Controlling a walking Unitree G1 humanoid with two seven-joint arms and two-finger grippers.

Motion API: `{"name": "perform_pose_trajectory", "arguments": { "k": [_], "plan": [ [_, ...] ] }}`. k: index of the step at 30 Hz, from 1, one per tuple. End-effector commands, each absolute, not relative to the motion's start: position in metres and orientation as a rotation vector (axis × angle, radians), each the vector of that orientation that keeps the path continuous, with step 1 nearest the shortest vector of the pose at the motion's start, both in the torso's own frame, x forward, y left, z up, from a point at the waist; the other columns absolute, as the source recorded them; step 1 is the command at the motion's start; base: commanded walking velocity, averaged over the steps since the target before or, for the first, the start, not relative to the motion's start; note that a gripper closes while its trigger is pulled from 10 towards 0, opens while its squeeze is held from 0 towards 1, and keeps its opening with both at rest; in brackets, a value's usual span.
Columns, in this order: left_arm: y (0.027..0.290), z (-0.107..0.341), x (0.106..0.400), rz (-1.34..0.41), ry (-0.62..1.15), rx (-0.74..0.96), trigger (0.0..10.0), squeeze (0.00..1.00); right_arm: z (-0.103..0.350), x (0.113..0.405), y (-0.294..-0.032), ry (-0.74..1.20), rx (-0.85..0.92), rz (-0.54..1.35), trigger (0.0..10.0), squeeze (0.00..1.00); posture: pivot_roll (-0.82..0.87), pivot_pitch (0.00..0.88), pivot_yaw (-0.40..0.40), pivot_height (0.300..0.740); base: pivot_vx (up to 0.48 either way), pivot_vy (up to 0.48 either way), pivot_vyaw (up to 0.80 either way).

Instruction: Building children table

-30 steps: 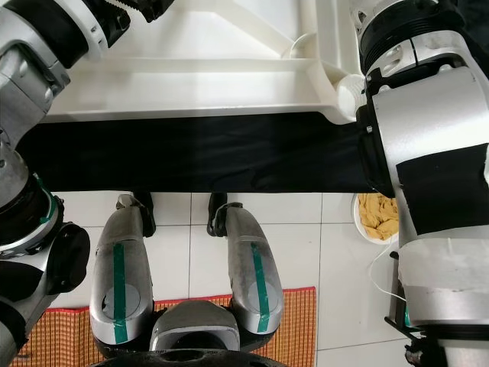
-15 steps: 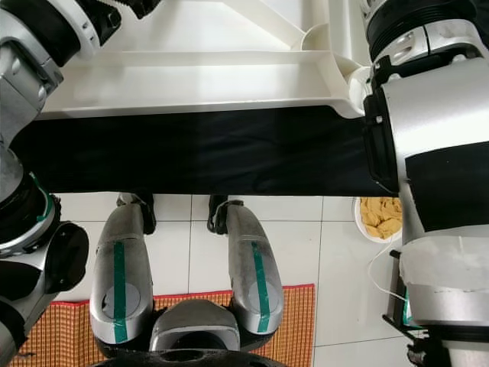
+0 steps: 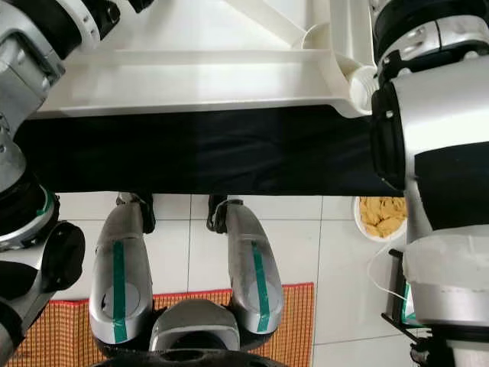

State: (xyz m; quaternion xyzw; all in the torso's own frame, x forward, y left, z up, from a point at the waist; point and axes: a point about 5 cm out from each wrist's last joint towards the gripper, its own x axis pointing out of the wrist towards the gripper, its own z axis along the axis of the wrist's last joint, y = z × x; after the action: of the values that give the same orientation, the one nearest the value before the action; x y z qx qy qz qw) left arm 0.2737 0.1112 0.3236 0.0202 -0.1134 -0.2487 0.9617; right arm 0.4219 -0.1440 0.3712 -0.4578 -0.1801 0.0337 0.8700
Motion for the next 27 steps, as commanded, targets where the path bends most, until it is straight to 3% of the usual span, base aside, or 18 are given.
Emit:
{"name": "perform_pose_trajectory", "arguments": {
  "k": [1,5,15,22,27],
  "plan": [
    [0.104,0.32,0.27,-0.606,-0.231,0.04,10.0,0.0,0.378,0.421,-0.154,-0.377,-0.939,0.05,10.0,0.0,0.25,0.403,-0.214,0.74,0.0,0.0,0.0],
    [0.1,0.312,0.279,-0.658,-0.217,-0.003,10.0,0.0,0.403,0.413,-0.162,-0.477,-0.843,0.046,10.0,0.0,0.22,0.354,-0.195,0.74,0.0,0.0,0.0],
    [0.102,0.302,0.297,-0.626,-0.161,-0.015,10.0,0.0,0.407,0.407,-0.175,-0.542,-0.621,0.121,10.0,0.0,0.2,0.283,-0.165,0.74,0.0,0.0,0.0],
    [0.125,0.304,0.319,-0.482,-0.198,-0.093,10.0,0.0,0.386,0.407,-0.196,-0.517,-0.389,0.162,10.0,0.0,0.17,0.189,-0.131,0.74,0.0,0.0,0.0],
    [0.134,0.308,0.325,-0.433,-0.22,-0.105,10.0,0.0,0.378,0.407,-0.204,-0.511,-0.339,0.155,10.0,0.0,0.15,0.156,-0.117,0.74,0.0,0.0,0.0]
  ]
}}
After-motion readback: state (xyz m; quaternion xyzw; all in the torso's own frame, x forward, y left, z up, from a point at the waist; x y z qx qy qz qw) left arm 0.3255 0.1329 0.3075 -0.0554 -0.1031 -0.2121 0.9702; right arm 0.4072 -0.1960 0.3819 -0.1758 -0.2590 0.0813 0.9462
